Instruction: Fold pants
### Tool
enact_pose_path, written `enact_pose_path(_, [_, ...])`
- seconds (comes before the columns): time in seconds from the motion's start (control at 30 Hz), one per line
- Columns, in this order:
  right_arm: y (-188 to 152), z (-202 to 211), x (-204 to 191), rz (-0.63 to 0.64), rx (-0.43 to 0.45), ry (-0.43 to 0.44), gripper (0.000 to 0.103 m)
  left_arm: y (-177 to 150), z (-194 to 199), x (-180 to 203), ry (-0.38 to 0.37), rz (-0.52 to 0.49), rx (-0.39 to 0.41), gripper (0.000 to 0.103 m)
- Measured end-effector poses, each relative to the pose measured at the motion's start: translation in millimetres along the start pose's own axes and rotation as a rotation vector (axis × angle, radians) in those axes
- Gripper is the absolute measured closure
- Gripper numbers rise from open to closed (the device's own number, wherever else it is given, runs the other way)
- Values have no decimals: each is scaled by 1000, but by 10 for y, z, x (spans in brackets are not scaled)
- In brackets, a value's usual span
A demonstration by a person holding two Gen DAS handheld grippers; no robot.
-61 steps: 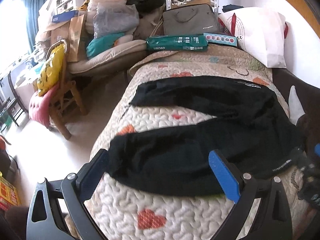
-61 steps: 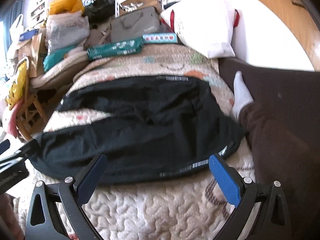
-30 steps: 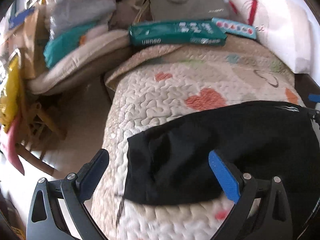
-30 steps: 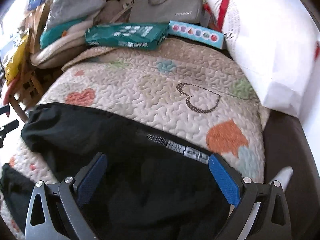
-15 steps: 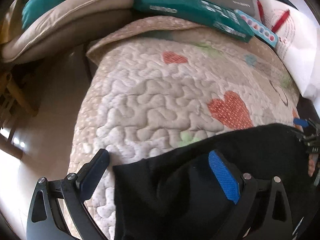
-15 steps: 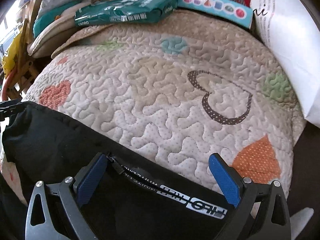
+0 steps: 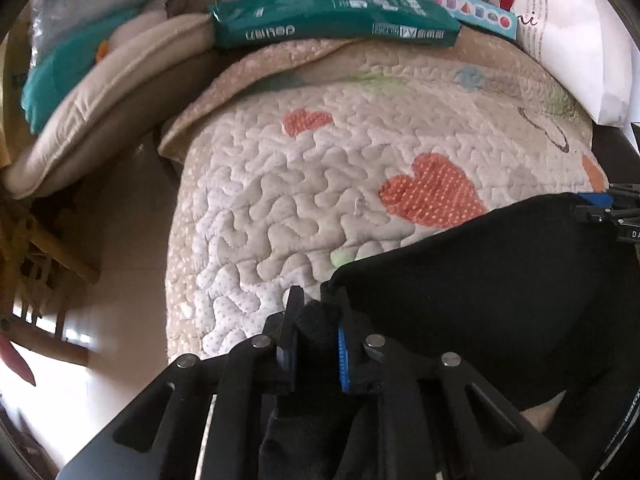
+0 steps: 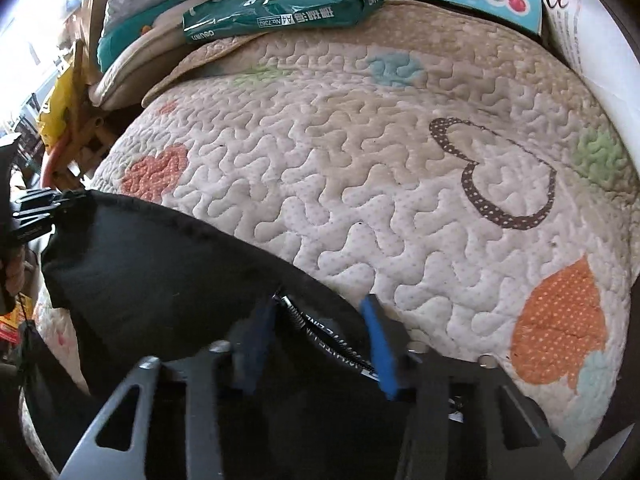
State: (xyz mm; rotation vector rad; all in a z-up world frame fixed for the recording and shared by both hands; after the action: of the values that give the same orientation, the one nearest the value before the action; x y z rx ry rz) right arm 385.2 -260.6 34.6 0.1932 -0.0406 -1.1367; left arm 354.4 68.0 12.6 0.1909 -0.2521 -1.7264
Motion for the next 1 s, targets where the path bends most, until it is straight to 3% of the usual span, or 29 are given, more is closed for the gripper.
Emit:
enact_pose_path(0.03, [-10, 22, -7, -2, -2, 6, 70, -3, 43, 11, 6, -1, 9, 89])
enact_pose_path(0.1, [-45, 88, -4, -18, 2, 15, 88, -6, 116, 29, 15, -7, 20, 89])
enact_pose_path(0.3, [-138, 360, -74, -40, 44, -13, 87, -78, 380, 68, 41, -11, 56, 89])
enact_pose_path(0.43, [-144, 463, -96, -55, 63, -59, 78, -111, 468, 85, 55, -14, 72, 89])
enact_pose_path(0.47, [-136, 476, -99, -54, 66, -79, 62, -97, 449, 90, 54, -16, 68, 89])
enact_pose_path(0.5, [-121, 474, -105, -48, 63, -109, 36, -80, 410, 88, 60, -16, 60, 89])
enact_pose_path(0.57, [-88, 443, -105, -35, 61, -142, 17, -53, 311, 81, 81, -15, 45, 89])
enact_pose_path(0.8, [150, 29, -61, 32, -21, -129, 19, 22, -60, 54, 100, -8, -4, 89])
enact_pose_path(0.87, [181, -110, -76, 60, -60, -98, 26, 36, -126, 64, 110, -11, -12, 89])
enact_pose_path(0.9, [185, -137, -83, 63, -68, -78, 36, 35, -130, 70, 114, -13, -10, 89])
enact_pose_path(0.93, [179, -116, -102, 73, -64, -64, 49, 37, -125, 73, 117, -14, -8, 89])
enact_pose_path(0.97, [166, -78, -125, 84, -64, -27, 72, 35, -101, 76, 119, -13, -3, 89])
enact_pose_path(1.0, [146, -31, -129, 76, -62, 0, 85, 32, -70, 75, 119, -9, 3, 89])
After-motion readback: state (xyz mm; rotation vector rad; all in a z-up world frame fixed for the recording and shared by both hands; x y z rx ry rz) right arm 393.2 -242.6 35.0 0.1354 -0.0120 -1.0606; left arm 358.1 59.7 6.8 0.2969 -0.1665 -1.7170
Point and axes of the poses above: each gripper's, at about its wrist camera, not at the fingertips, and z roughly against the way its jaws point, x to its right, y to its top, the point moved 2 cm from there along -z, roughly the way its jaws point, and after that the axes turned 15 degrees about -x, right-handed, at the moved point
